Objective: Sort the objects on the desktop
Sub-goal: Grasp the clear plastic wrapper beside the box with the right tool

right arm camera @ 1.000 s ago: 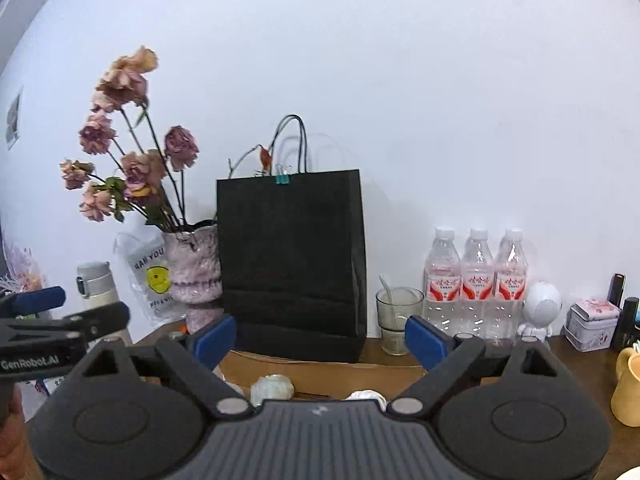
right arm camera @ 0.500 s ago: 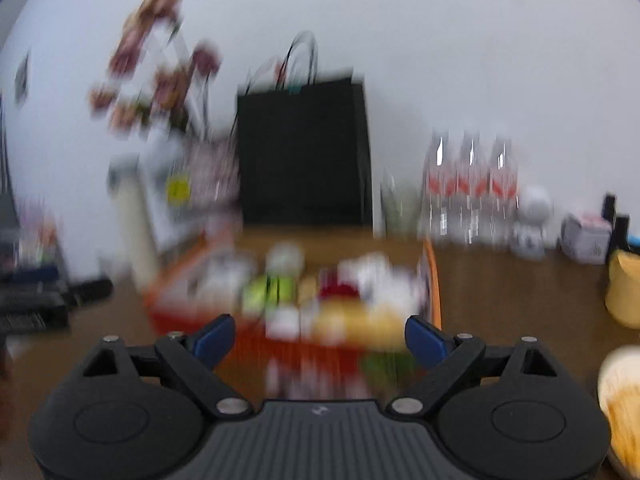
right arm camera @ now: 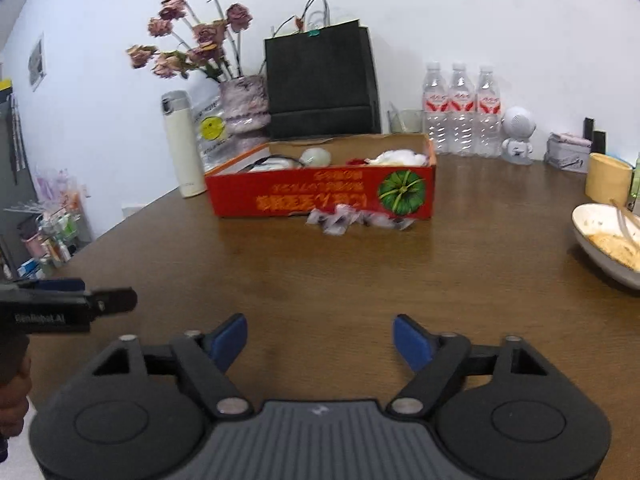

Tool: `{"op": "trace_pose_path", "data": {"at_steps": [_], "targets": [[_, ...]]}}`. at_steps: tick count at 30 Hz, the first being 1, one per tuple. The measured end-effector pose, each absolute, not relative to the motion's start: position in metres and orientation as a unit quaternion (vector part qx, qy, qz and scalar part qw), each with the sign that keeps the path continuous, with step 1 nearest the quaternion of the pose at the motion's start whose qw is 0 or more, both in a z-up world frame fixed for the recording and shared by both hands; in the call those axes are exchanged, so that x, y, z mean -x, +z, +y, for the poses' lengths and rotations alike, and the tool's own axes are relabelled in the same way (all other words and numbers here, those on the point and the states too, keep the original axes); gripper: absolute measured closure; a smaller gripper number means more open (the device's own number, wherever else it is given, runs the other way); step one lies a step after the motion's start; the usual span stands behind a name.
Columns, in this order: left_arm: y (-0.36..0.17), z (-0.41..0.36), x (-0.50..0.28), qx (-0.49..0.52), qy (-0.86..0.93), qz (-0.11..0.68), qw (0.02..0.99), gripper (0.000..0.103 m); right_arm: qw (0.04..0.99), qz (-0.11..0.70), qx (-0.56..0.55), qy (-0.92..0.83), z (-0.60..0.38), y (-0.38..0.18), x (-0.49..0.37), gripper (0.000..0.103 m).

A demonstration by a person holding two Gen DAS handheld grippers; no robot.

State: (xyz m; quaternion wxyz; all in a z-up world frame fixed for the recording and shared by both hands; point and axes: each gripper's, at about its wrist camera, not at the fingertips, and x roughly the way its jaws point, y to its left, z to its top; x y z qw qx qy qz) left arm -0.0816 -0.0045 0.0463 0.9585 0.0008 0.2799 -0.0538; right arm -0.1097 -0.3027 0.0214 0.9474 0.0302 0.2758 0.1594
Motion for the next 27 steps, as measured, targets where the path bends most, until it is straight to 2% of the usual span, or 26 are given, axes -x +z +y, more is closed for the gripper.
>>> {"op": "trace_pose_path", "data": {"at_steps": [1, 2, 5, 6, 9, 11, 13, 15, 17, 18, 19, 20, 23, 25, 26, 27], "targets": [[0.045, -0.011, 0.075, -0.002, -0.070, 0.281, 0.957, 0.008, 0.948, 0.278, -0.033, 0.153, -0.306, 0.022, 0.103, 0.047], [0.045, -0.017, 0.068, -0.002, -0.086, 0.282, 0.956, 0.019, 0.949, 0.278, -0.037, 0.146, -0.309, 0.022, 0.098, 0.055], [0.042, -0.034, 0.035, -0.011, -0.114, 0.285, 0.952, 0.034, 0.946, 0.289, -0.041, 0.140, -0.319, 0.021, 0.074, 0.080], [0.043, -0.039, 0.022, -0.009, -0.118, 0.283, 0.952, 0.037, 0.946, 0.292, -0.036, 0.138, -0.319, 0.021, 0.066, 0.081], [0.045, -0.053, -0.029, 0.004, -0.138, 0.290, 0.947, 0.037, 0.948, 0.289, -0.029, 0.134, -0.322, 0.022, 0.040, 0.081], [0.046, -0.070, -0.064, 0.002, -0.141, 0.301, 0.943, 0.028, 0.948, 0.289, -0.040, 0.130, -0.325, 0.020, 0.021, 0.080], [0.042, -0.087, -0.090, -0.030, -0.151, 0.304, 0.940, 0.023, 0.947, 0.293, -0.053, 0.125, -0.329, 0.018, 0.009, 0.079], [0.031, -0.099, -0.109, -0.051, -0.147, 0.309, 0.938, 0.027, 0.944, 0.299, -0.061, 0.123, -0.332, 0.014, -0.002, 0.079], [0.024, -0.099, -0.122, -0.021, -0.149, 0.320, 0.935, 0.036, 0.943, 0.303, -0.068, 0.122, -0.335, 0.011, -0.010, 0.079], [0.021, -0.095, -0.127, 0.006, -0.156, 0.322, 0.934, 0.037, 0.942, 0.305, -0.069, 0.122, -0.336, 0.009, -0.013, 0.079], [0.019, -0.092, -0.130, 0.028, -0.158, 0.326, 0.932, 0.048, 0.941, 0.307, -0.068, 0.122, -0.336, 0.007, -0.016, 0.079], [0.017, -0.090, -0.132, 0.037, -0.158, 0.330, 0.930, 0.066, 0.941, 0.309, -0.067, 0.122, -0.336, 0.006, -0.020, 0.079], [0.017, -0.080, -0.129, 0.046, -0.159, 0.322, 0.932, 0.080, 0.938, 0.315, -0.065, 0.129, -0.330, 0.004, -0.031, 0.079], [0.020, -0.070, -0.126, 0.064, -0.161, 0.321, 0.931, 0.085, 0.937, 0.314, -0.060, 0.142, -0.323, 0.005, -0.038, 0.079], [0.021, -0.065, -0.123, 0.072, -0.164, 0.319, 0.930, 0.092, 0.937, 0.312, -0.057, 0.147, -0.318, 0.006, -0.041, 0.079], [0.021, -0.058, -0.119, 0.078, -0.165, 0.318, 0.930, 0.094, 0.936, 0.312, -0.056, 0.153, -0.313, 0.007, -0.045, 0.079]]}}
